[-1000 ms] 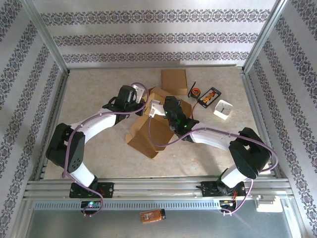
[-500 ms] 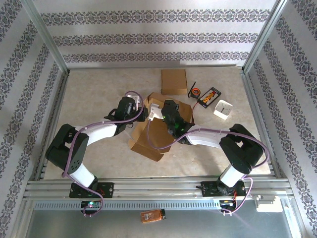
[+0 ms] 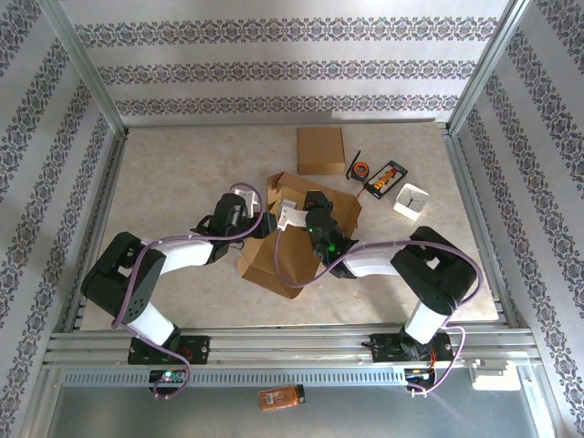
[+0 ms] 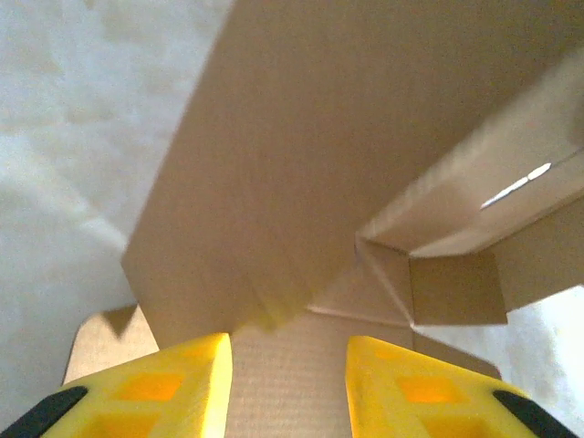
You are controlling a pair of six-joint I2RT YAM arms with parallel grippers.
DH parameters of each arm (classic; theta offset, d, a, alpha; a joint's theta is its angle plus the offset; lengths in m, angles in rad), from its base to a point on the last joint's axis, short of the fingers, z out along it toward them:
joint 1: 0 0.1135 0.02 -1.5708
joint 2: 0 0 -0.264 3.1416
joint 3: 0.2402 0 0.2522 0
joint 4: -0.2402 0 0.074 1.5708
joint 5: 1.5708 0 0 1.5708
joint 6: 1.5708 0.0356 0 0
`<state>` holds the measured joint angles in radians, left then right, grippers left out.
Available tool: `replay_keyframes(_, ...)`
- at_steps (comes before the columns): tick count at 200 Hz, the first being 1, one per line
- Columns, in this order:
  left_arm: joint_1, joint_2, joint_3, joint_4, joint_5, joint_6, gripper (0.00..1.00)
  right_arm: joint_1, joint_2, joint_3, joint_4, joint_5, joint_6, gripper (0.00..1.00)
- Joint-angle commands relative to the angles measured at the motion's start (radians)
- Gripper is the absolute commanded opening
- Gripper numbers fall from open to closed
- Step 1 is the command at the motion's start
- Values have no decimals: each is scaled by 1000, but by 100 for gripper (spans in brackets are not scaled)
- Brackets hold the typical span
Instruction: Fold the paper box
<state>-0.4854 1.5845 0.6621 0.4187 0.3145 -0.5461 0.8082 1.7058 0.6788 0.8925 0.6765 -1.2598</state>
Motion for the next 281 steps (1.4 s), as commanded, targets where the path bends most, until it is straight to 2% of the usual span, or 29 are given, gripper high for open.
replay_keyframes(1, -18, -36, -59, 105, 49, -7, 38, 31, 62, -50, 37, 0, -60, 8)
replay_keyframes(29, -18, -75, -127, 159, 64, -9, 41, 43, 84, -76, 96, 6, -97, 8)
replay_keyframes(54, -16, -187, -163, 143, 38, 54, 44, 43, 75, -91, 102, -1, -117, 8)
replay_keyframes(91, 11, -396, -38, -241, -230, 292, 47, 40, 42, -98, 94, -15, -127, 8)
replay_keyframes(108, 63, -391, 35, -370, -311, 392, 48, 39, 39, -96, 94, -23, -131, 8)
replay_keyframes(123, 142, -340, 93, -439, -320, 421, 48, 37, 40, -91, 94, -26, -136, 8)
replay_keyframes(150, 244, -180, 232, -548, -198, 432, 45, 37, 32, -85, 94, -32, -142, 8)
replay_keyframes(180, 246, 13, 389, -629, -84, 445, 41, 36, 23, -80, 90, -35, -143, 8)
replay_keyframes(205, 247, 117, 450, -604, 36, 457, 40, 35, 26, -78, 86, -37, -142, 8)
replay_keyframes(248, 237, 160, 407, -471, 331, 538, 37, 36, 17, -73, 83, -40, -137, 9)
replay_keyframes(281, 203, 134, 351, -421, 417, 564, 37, 36, 7, -64, 71, -44, -121, 9)
